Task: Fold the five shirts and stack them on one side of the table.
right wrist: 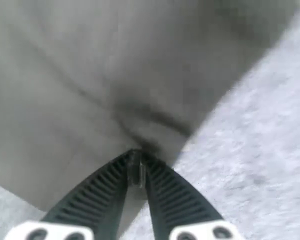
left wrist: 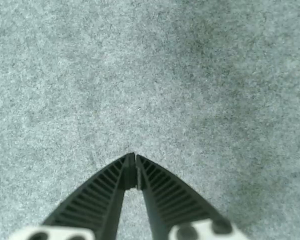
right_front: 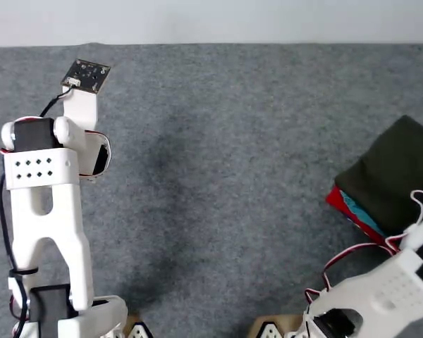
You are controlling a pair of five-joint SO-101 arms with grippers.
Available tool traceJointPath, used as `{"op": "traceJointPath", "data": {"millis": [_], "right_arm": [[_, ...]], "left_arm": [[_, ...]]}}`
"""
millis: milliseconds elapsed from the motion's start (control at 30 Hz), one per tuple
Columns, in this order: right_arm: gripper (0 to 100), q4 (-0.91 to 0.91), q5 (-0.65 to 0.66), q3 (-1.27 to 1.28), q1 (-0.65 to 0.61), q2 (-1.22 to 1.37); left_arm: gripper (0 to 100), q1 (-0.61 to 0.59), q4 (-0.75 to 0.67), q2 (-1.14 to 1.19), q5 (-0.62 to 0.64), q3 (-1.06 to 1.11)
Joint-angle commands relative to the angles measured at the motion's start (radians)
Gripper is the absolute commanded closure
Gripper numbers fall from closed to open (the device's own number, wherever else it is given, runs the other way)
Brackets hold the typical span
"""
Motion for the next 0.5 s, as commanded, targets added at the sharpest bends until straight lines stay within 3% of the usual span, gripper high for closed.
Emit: {"op": "traceJointPath", "data": {"millis": [0,200,333,467], "right_arm": [[99.0,-0.025,0.014,-0.083,-0.033,-0.117],[99.0,-0.222,0.012,-0.080,-0.028,-0.036],[99.0,-0.355,0.018,-0.084,-0.019,0.128],[99.0,-0.283,0.012,-0.175,-0.019,0.101]], "left_arm": [[99,0.025,0.008,-0.038,-0.006,-0.005],[99,0.147,0.008,-0.037,-0.002,-0.004],[99,0.166,0.008,-0.037,-0.002,-0.004],[99,0.170,0.025,-0.040,0.000,-0.012]]}}
